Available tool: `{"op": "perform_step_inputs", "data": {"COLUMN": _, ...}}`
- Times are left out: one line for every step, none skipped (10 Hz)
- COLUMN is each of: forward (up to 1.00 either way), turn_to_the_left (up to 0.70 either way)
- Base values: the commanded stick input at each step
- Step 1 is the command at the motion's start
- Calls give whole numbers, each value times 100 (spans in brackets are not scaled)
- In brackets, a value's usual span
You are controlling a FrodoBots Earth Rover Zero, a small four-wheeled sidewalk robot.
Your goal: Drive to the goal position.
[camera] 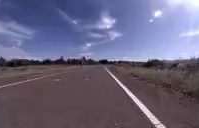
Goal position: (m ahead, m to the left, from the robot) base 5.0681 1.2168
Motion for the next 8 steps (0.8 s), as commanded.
{"op": "perform_step_inputs", "data": {"forward": 100, "turn_to_the_left": 0}}
{"op": "perform_step_inputs", "data": {"forward": 100, "turn_to_the_left": 0}}
{"op": "perform_step_inputs", "data": {"forward": 100, "turn_to_the_left": 0}}
{"op": "perform_step_inputs", "data": {"forward": 100, "turn_to_the_left": 0}}
{"op": "perform_step_inputs", "data": {"forward": 100, "turn_to_the_left": 0}}
{"op": "perform_step_inputs", "data": {"forward": 100, "turn_to_the_left": 0}}
{"op": "perform_step_inputs", "data": {"forward": 100, "turn_to_the_left": 0}}
{"op": "perform_step_inputs", "data": {"forward": 100, "turn_to_the_left": 0}}
